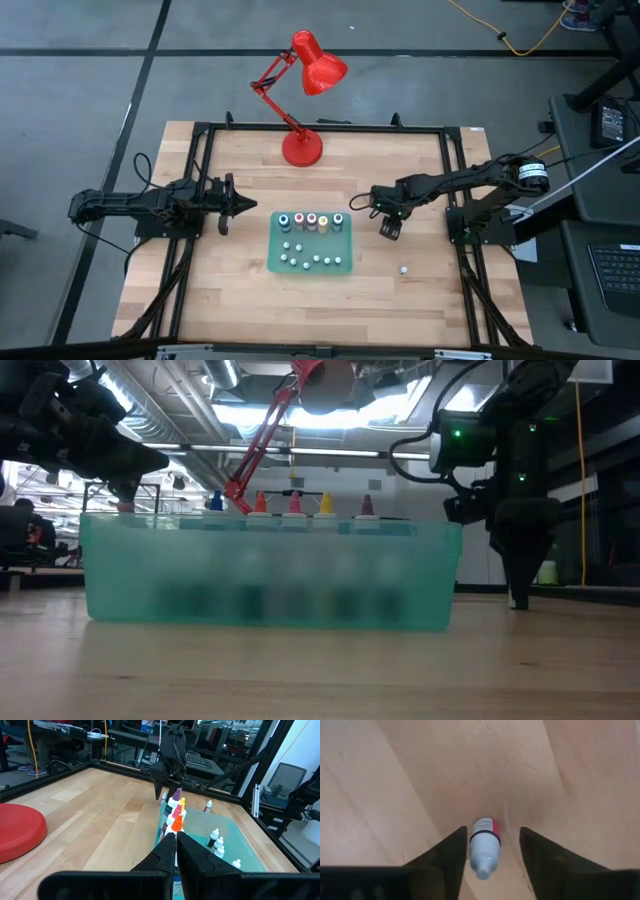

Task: Pick & Place food coloring
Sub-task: Put the small pink bottle into the green bin

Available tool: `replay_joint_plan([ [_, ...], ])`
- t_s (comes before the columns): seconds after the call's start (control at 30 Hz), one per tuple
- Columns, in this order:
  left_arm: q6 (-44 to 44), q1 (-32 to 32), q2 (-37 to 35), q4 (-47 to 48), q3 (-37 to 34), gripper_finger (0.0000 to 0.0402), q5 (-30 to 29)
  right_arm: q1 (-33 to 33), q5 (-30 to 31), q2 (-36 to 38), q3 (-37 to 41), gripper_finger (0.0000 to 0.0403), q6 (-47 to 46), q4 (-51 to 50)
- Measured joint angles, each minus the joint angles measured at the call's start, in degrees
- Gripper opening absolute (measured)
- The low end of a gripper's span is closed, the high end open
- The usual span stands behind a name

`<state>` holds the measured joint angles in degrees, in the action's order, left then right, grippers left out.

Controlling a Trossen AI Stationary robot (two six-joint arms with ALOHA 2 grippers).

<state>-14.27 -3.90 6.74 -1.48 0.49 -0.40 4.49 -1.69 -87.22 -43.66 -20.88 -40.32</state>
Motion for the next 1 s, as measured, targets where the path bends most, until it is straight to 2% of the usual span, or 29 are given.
replay_joint_plan([
  [0.3, 0.00, 0.00, 0.00, 0.00, 0.00, 0.0008, 0.00, 0.00, -0.96, 0.00, -0.67, 0.0078, -0.01, -0.34],
  [0.47, -0.01, 0.00, 0.00, 0.00, 0.00, 0.0008, 0.00, -0.01, -3.09, 0.00, -5.09, 0.0076, 1.50, -1.21],
  [0.6, 0.00, 0.00, 0.00, 0.00, 0.00, 0.0010, -0.01, -0.02, -3.54, 0.00, -10.88, 0.0095, 6.58, -2.40],
  [0.83, 0.00, 0.00, 0.00, 0.00, 0.00, 0.0011, 0.00, -0.63, -4.43, 0.00, -24.17, 0.0078, 16.13, -5.47],
  [1.0, -0.01, 0.00, 0.00, 0.01, 0.00, 0.0008, 0.00, -2.19, -3.23, -2.74, -34.33, 0.0081, 18.70, -8.69],
])
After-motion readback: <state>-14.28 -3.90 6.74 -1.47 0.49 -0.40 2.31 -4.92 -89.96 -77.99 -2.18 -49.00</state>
